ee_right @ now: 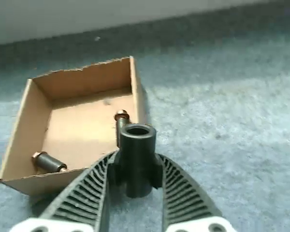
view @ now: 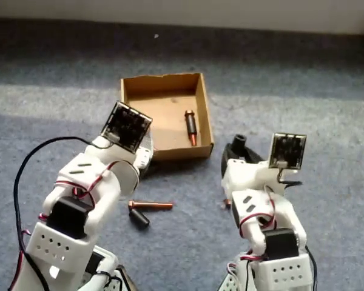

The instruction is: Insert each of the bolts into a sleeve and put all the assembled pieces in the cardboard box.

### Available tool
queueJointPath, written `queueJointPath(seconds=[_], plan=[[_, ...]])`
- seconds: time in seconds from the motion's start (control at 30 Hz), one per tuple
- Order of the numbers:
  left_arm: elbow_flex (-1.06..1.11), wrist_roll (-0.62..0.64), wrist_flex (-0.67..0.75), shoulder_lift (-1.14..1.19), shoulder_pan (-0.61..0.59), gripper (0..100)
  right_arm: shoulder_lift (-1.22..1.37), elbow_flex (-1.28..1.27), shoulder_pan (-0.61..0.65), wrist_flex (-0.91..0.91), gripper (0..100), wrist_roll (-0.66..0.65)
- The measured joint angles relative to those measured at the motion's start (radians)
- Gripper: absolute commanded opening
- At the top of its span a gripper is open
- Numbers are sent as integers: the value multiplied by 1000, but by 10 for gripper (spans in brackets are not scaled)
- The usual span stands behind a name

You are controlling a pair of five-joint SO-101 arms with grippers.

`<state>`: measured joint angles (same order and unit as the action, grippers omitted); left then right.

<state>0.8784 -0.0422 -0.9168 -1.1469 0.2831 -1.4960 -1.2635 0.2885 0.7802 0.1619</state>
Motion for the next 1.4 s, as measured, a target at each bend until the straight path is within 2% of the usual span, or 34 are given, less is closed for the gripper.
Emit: queueJointPath(seconds=[0.2,0.43,0.63,0.9,1.4], plan=[[26,101,103,-132,0,5,-57,-35,169,0,5,-64],[31,233,132,-270,5,5,-64,-37,396,0,5,-123],[98,267,138,-358,104,6,-64,-97,545,-89,5,-213],[178,267,138,-474,141,6,-64,-172,577,-258,5,-275],[261,270,138,-617,146,6,-64,-172,540,-361,5,-276]])
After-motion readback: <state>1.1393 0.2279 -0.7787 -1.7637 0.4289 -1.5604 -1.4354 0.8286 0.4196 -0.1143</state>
